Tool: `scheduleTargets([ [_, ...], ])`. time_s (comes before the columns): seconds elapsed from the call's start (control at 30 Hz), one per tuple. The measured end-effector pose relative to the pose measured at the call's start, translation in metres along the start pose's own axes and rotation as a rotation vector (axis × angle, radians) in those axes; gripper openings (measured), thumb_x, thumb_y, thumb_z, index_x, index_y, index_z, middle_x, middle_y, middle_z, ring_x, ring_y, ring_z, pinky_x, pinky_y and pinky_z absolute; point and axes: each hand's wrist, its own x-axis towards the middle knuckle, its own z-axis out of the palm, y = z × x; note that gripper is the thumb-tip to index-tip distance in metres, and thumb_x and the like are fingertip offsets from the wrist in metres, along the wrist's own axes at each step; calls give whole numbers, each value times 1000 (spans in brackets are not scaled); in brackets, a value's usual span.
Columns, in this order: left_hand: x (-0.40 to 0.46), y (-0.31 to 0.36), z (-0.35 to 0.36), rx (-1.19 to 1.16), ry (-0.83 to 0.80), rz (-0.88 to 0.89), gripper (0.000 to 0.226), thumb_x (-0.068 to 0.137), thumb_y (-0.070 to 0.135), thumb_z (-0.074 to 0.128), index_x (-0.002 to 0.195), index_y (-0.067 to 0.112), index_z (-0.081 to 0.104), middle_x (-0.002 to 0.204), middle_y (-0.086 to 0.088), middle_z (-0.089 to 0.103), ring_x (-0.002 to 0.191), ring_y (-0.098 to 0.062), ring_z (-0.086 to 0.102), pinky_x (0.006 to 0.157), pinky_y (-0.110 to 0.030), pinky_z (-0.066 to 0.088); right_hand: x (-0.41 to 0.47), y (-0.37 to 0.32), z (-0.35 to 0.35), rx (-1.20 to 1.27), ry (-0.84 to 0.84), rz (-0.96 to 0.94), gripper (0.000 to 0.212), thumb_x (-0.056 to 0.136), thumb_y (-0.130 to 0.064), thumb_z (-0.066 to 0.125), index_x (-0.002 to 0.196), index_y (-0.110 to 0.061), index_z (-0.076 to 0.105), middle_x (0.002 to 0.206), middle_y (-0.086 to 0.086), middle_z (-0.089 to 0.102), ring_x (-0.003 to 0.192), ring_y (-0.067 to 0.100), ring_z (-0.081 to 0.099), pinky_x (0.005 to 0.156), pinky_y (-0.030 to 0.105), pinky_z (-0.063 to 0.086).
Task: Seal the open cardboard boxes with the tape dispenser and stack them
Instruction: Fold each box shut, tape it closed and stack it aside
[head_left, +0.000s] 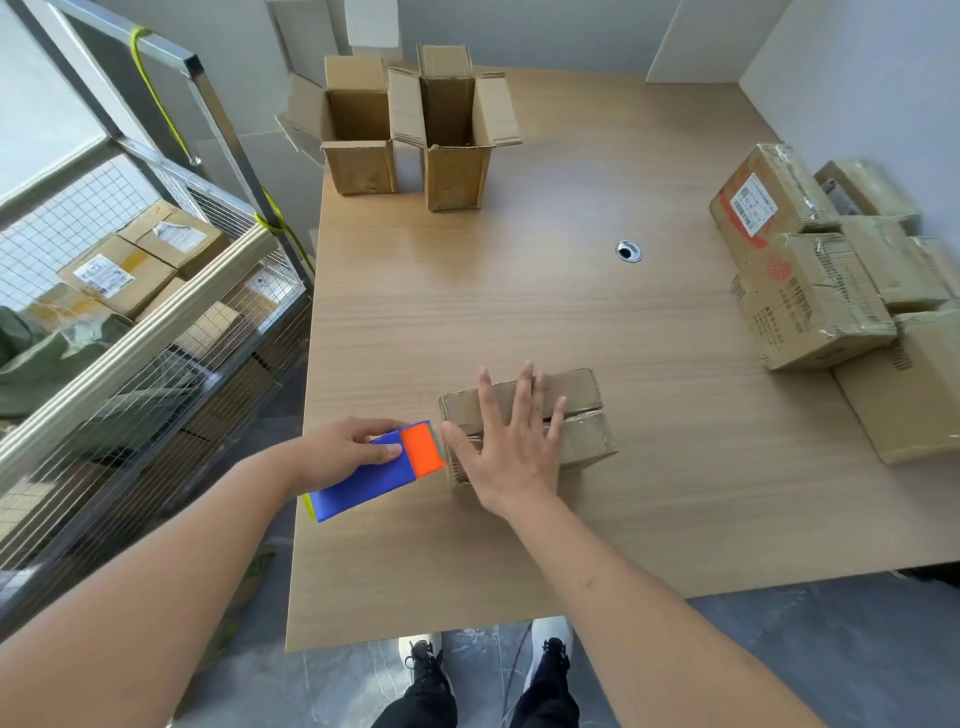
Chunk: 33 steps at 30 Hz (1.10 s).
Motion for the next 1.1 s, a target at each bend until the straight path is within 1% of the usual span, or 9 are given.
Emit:
scheduleTargets([
  [0.1,-6,-14,-7,-53,-40,46,44,87,51,64,131,47,64,126,14,70,120,-13,63,113,-41,42,4,4,3,-60,-4,-24,88,85,-89,2,159,-43,-10,165,15,-28,152,30,-30,121,60,-14],
  [0.27,-13,-33,-27,7,-67,46,30,100,36,65,122,56,65,118,18,72,109,-9,67,93,-30,48,7,5,5,-88,-30,-45,86,86,-89,3,157,-46,-16,164,15,-31,151,31,-32,121,61,-13],
  [0.43,-3,-24,-14,134,-6,24,28,103,42,58,130,50,61,121,23,68,115,-8,62,102,-32,45,5,4,5,-113,-23,-36,99,78,-97,8,159,-43,-10,165,16,-28,150,31,-33,120,62,-13],
  [0.53,6,-7,2,309,52,-29,30,102,52,51,130,47,60,121,16,64,113,-16,58,97,-37,43,6,2,5,-113,-9,-29,104,75,-99,13,160,-42,-3,165,17,-27,150,31,-33,120,61,-13],
  [0.63,15,16,11,443,29,-51,25,102,52,46,111,38,64,111,11,65,106,-21,58,92,-39,44,6,2,5,-105,9,-30,101,76,-96,21,160,-42,4,166,17,-24,152,33,-28,121,62,-10],
  [0.8,22,49,1,629,-73,-193,40,104,50,43,133,29,61,132,1,59,118,-26,54,97,-40,40,7,-1,2,-81,-5,-36,101,73,-98,20,158,-45,7,167,17,-23,152,32,-29,120,61,-13],
  [0.9,21,48,-2,753,-97,-256,40,105,44,42,128,20,64,133,-4,60,117,-28,56,95,-38,43,6,-3,-4,-88,-59,-81,96,73,-91,29,156,-47,9,165,17,-26,151,33,-31,118,62,-18],
  [0.97,17,33,-3,737,-87,-276,38,104,44,42,127,22,64,133,-4,61,117,-28,55,100,-39,43,5,-6,-8,-72,-96,-85,92,72,-84,34,154,-50,11,164,16,-29,149,34,-34,115,64,-21],
  [1.1,1,1,-12,471,2,-175,33,104,53,45,128,35,59,129,4,63,116,-23,57,106,-43,43,-7,-27,-7,-55,-106,72,84,80,-72,48,150,-56,5,159,11,-42,144,45,-36,109,71,-17],
])
